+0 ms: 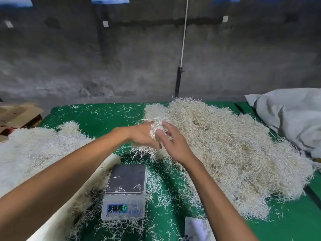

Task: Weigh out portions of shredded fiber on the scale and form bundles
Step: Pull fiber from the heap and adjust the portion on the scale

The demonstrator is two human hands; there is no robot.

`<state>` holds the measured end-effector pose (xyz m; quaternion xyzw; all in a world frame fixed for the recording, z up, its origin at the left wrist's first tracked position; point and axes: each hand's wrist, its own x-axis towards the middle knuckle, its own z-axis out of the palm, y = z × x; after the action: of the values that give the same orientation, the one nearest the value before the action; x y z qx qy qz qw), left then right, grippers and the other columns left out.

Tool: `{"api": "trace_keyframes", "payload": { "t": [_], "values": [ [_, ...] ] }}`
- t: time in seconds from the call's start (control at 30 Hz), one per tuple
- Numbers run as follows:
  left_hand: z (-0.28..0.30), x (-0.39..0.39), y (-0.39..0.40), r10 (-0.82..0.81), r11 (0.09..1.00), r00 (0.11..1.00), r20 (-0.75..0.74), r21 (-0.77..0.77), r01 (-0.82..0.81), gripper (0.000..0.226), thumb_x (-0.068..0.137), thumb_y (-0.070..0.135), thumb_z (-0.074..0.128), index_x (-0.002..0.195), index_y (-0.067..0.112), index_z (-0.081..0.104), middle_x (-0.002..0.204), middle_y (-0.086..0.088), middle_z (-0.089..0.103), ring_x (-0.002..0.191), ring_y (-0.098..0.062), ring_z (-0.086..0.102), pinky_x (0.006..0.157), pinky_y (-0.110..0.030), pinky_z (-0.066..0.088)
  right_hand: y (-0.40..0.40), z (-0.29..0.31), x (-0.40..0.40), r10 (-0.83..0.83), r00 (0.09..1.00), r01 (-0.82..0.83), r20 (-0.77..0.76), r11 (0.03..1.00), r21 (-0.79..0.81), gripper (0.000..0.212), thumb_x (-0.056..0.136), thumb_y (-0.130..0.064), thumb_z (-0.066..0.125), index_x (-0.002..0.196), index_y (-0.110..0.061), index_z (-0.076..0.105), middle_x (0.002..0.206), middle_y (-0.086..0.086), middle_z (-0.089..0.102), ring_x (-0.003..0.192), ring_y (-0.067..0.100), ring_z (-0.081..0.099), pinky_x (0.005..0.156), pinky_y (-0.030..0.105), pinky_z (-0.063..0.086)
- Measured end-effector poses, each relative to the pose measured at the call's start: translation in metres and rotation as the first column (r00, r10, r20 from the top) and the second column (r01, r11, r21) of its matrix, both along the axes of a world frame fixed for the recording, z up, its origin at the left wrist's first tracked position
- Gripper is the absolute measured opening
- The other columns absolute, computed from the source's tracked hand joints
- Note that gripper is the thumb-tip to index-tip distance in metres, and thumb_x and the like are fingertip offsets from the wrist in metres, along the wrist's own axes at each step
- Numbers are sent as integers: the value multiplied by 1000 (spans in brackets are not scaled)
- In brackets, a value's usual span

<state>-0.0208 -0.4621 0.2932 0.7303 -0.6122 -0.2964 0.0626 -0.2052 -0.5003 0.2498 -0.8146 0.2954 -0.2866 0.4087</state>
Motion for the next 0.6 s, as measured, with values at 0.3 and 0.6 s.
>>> {"api": "trace_keyframes", "payload": {
  "t": [0.3,0.6],
  "values": [
    [-52,65,92,440,787,736,-514,-175,-592,71,79,44,83,137,20,50,120,8,51,105,-12,55,88,-26,48,65,-55,64,-233,960,107,157,820,562,62,98,-62,53,152,-39,33,106,-16,42,94,3,28,83,26,57],
    [-153,126,152,434,748,381,-816,90,-658,81,88,-19,56,157,13,30,163,-15,30,152,-25,26,126,-36,21,90,-111,132,-195,976,218,-97,887,406,76,96,-35,69,158,-12,31,154,13,48,127,25,57,108,42,50]
  ]
}}
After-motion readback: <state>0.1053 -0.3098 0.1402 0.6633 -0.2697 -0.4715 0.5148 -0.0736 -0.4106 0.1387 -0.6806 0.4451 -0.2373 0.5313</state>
